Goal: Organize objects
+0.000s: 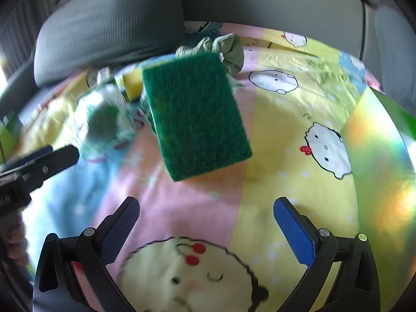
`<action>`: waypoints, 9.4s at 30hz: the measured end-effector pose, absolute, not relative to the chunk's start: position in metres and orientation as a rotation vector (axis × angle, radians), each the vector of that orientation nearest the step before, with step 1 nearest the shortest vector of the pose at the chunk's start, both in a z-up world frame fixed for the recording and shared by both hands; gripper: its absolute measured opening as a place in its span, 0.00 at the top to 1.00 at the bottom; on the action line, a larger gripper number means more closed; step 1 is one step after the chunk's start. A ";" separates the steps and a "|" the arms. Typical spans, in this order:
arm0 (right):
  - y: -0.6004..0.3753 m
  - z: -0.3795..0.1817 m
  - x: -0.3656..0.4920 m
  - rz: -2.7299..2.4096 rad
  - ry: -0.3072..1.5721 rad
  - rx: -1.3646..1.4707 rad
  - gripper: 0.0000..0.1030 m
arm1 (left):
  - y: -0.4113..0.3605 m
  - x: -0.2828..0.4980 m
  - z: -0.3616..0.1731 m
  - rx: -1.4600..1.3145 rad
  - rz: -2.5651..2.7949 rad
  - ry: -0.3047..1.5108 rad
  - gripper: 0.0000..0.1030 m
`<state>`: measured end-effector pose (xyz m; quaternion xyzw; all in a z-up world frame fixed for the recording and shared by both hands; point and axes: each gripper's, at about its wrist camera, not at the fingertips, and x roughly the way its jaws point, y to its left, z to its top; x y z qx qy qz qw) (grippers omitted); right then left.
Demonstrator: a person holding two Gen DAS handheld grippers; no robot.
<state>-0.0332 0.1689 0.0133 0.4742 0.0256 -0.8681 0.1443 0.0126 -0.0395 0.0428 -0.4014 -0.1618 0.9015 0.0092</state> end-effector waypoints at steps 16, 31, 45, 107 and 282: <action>0.107 0.102 -0.083 -2.321 -0.405 1.246 0.30 | -0.061 -0.030 0.041 -1.369 2.707 -0.865 0.21; 0.083 0.032 -0.116 -2.272 -0.296 1.465 0.45 | -0.043 -0.041 0.029 -1.342 2.634 -0.807 0.40; 0.075 0.011 -0.120 -2.167 -0.286 1.519 0.26 | -0.033 -0.038 0.028 -1.304 2.675 -0.622 0.49; 0.357 0.110 0.039 -2.692 -1.081 1.021 0.30 | 0.246 0.035 0.133 -0.681 2.241 0.127 0.56; 0.335 0.124 0.028 -2.741 -0.929 0.966 0.45 | 0.193 0.010 0.136 -0.748 2.267 -0.167 0.74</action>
